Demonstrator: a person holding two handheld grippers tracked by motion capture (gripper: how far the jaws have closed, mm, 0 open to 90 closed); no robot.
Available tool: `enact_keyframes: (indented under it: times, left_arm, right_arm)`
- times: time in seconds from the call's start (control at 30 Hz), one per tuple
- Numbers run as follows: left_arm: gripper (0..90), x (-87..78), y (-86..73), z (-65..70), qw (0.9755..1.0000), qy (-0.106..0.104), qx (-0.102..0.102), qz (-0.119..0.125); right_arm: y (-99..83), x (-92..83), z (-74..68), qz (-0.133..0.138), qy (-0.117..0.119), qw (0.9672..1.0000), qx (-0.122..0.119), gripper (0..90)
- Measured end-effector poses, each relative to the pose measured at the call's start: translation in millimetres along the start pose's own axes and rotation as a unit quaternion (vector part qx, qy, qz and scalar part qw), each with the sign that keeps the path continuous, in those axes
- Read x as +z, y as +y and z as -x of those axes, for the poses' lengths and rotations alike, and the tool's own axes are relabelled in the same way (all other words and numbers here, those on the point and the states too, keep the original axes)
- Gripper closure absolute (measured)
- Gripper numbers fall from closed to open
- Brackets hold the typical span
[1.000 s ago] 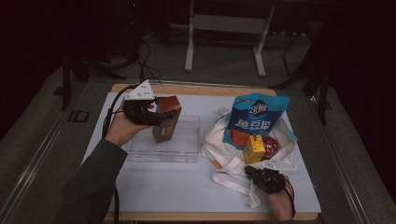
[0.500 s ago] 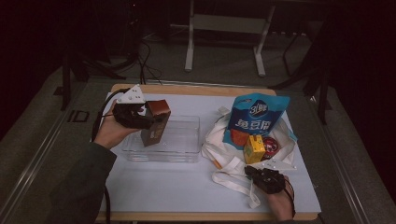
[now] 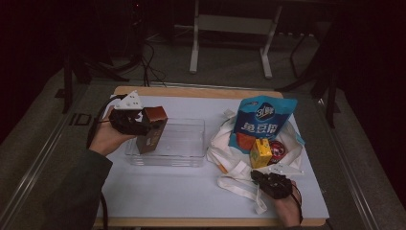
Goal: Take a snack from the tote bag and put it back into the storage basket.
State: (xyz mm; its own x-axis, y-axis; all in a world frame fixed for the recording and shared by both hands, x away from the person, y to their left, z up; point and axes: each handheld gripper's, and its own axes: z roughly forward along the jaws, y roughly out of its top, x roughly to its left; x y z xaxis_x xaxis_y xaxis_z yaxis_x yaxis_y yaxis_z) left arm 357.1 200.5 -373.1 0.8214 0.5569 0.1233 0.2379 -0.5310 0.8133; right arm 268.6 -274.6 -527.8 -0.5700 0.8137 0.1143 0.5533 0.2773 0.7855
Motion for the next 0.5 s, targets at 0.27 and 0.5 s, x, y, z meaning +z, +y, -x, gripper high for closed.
enact_keyframes:
  times: [0.27, 0.5]
  left_arm:
    - [42.6, 7.7, -3.5, 1.3, 0.9995, -0.007, 0.006, -0.031]
    - [42.5, 19.9, -10.4, 2.0, 0.9985, -0.026, 0.004, -0.047]
  right_arm:
    - [0.0, 0.0, -0.1, 0.000, 0.000, 1.0000, 0.000, 83.3]
    - [-0.1, 0.0, 0.0, 0.000, 0.000, 1.0000, 0.000, 83.3]
